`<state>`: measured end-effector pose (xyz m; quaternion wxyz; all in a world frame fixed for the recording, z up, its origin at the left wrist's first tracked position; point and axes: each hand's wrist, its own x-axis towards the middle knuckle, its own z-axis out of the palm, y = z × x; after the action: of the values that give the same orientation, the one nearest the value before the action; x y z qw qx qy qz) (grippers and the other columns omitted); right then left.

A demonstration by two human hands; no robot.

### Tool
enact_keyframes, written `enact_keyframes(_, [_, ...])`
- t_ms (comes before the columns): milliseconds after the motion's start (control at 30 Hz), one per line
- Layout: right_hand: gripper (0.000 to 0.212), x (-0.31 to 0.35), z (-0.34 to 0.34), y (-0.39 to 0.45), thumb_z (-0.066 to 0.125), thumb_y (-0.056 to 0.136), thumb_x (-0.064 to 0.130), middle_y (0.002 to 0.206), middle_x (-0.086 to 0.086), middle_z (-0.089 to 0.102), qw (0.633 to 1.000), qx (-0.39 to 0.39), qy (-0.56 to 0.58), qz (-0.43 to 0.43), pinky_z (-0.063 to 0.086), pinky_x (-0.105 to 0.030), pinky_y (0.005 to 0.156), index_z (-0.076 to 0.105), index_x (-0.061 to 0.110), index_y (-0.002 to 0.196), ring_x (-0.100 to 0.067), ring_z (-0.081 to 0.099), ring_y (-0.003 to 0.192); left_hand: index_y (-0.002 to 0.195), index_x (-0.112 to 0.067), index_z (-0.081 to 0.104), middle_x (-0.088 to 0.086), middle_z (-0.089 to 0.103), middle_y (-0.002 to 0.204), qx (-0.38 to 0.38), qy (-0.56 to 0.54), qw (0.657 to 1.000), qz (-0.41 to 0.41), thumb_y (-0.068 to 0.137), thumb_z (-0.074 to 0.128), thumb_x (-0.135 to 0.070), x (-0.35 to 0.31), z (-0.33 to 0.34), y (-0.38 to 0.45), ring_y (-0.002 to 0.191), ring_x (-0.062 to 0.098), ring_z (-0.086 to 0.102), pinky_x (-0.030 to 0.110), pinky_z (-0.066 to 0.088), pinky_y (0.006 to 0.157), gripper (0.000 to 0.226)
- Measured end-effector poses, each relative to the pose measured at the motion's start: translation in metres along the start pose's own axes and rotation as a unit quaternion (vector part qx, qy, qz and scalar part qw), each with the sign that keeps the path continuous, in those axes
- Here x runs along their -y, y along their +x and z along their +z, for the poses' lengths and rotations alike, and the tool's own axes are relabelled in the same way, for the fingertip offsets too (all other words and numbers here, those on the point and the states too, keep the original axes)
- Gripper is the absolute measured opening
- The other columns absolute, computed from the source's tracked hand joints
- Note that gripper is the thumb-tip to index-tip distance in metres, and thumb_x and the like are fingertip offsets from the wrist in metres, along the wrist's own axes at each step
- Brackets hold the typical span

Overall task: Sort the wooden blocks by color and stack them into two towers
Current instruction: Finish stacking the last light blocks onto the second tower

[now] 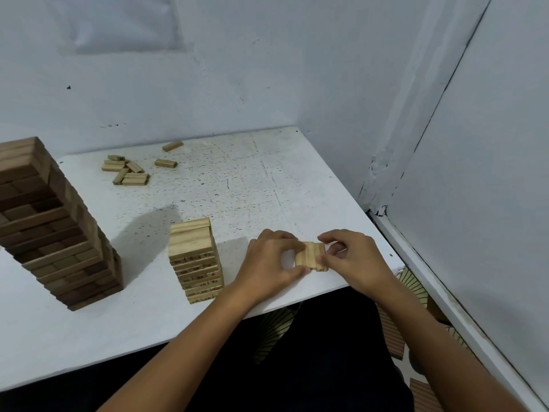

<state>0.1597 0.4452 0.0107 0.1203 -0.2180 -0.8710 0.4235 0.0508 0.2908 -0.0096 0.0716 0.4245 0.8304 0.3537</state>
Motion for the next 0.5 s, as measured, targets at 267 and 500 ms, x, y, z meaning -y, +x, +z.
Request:
enact_keyframes(267, [0.076,-0.012,-0.019,0.004,0.08,0.076,0.024,0.122,0.021,0.052,0.984,0.144,-0.094,-0.043,0.032,-0.015,0.09,0.041,0.041,0.139,0.003,0.04,0.117,0.143,-0.042,0.031,-0.014,0.05,0.137,0.062,-0.036,0.997,-0.015,0.073,0.076,-0.042,0.003,0.002,0.003,0.129,0.011,0.032,0.033,0.025,0.107,0.084])
enact_keyframes(500, [0.081,-0.021,-0.011,0.011,0.084,0.071,0.023,0.123,0.017,0.06,0.992,0.11,-0.043,-0.049,0.034,-0.014,0.089,0.041,0.044,0.136,0.0,0.046,0.119,0.138,-0.037,0.032,-0.021,0.057,0.123,0.069,-0.07,0.995,-0.021,0.074,0.08,-0.031,0.0,0.001,0.008,0.127,0.006,0.038,0.027,0.02,0.101,0.08])
